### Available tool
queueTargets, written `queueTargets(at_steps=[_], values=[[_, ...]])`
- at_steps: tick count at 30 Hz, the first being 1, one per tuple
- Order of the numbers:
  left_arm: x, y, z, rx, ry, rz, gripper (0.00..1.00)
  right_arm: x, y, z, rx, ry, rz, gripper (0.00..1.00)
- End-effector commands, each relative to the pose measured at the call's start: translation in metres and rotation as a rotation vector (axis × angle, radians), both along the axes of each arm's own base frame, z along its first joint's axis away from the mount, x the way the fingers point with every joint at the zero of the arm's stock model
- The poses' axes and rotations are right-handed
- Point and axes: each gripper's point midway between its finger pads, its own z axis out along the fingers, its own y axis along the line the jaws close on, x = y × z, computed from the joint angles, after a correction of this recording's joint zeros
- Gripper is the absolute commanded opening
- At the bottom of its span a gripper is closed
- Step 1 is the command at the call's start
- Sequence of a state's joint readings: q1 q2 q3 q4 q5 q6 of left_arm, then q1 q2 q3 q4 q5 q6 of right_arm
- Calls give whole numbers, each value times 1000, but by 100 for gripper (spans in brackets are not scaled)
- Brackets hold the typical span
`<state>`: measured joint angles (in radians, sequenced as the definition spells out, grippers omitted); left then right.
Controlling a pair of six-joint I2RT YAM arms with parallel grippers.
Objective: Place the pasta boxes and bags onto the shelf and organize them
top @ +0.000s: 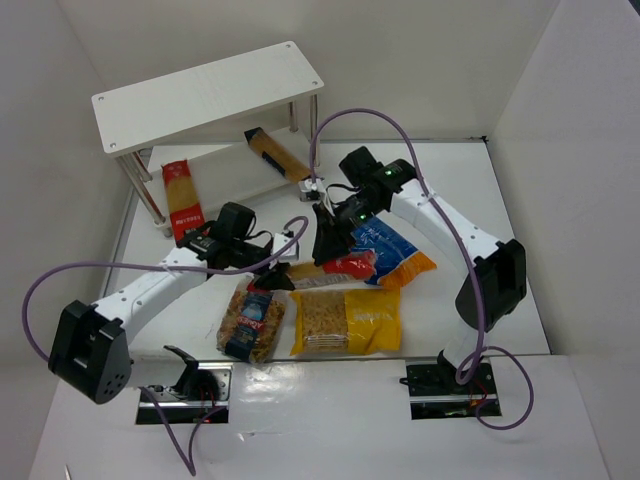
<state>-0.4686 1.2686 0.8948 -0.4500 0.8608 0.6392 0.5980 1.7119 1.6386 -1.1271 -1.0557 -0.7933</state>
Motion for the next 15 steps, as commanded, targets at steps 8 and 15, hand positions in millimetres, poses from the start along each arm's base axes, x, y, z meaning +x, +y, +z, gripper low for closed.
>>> queueTargets(at_steps=[8,15], values=[[21,3,53,-96,-20,54,0,48,-25,59,174,-32,-260,88],[41,22,60,-105,82,186,0,55,-68,66,152,-146,-442,94]])
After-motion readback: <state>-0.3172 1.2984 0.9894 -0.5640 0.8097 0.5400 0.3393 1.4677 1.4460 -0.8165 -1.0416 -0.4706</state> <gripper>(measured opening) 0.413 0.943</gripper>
